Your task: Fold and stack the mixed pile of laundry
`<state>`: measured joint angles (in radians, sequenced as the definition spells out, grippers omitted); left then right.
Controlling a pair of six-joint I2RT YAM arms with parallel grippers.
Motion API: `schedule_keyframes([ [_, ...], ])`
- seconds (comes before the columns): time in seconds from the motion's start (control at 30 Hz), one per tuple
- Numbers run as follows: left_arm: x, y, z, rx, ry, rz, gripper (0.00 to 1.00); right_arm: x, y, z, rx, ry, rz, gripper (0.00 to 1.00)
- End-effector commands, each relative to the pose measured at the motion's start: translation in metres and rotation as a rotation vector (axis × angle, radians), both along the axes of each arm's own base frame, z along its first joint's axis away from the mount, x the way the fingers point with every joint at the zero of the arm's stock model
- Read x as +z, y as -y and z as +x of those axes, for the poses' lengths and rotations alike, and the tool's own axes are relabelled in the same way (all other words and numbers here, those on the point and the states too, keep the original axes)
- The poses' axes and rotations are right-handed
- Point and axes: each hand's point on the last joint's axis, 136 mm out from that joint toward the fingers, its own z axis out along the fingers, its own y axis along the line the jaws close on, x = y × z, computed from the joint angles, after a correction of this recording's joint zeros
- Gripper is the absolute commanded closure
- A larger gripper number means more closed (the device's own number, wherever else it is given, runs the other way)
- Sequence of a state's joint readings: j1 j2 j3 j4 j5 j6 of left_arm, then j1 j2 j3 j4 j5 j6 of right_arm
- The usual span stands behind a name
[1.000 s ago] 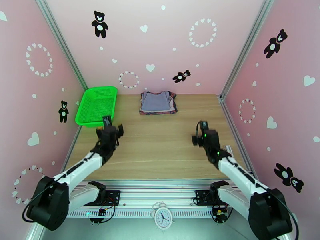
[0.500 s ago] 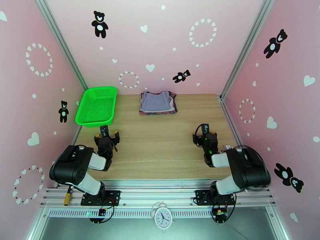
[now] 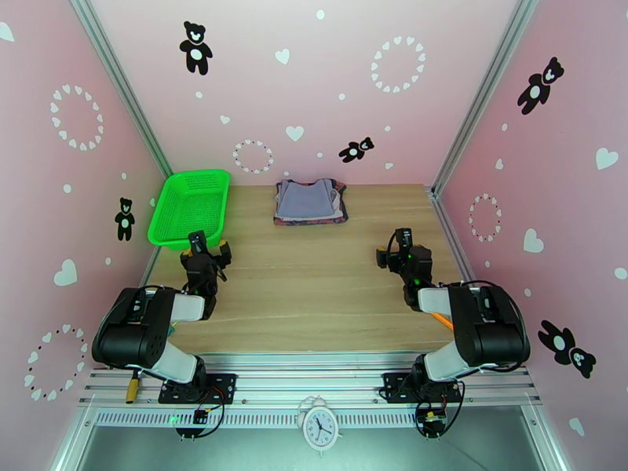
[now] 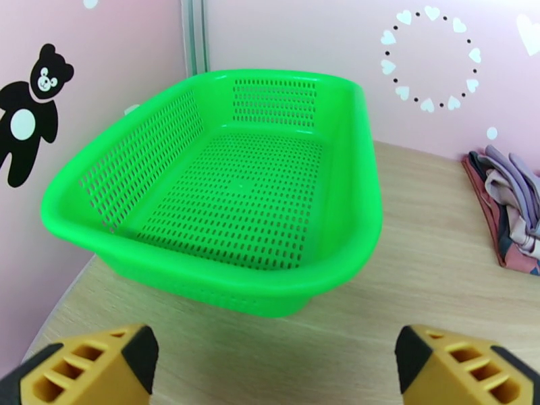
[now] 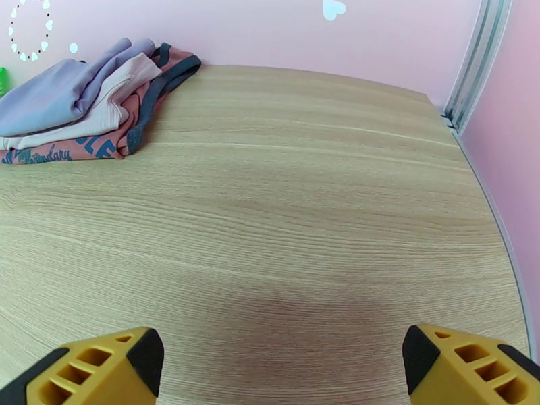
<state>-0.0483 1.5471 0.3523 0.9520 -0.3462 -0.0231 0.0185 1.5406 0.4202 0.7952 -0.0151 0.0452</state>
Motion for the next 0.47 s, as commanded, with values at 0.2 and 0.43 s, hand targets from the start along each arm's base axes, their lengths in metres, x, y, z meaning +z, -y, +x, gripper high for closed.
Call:
schedule_keyframes([
  [0.2, -0.0007, 0.0014, 0.0008, -0.022, -0.006, -0.024, 0.02, -0.0015, -0.0028, -0.0017, 0.008, -0.01, 0.011, 0.01],
  [0.43, -0.0006, 0.0011, 0.0006, -0.022, -0.005, -0.022, 0.01, -0.0013, -0.0029, -0.0018, 0.008, -0.009, 0.011, 0.01],
])
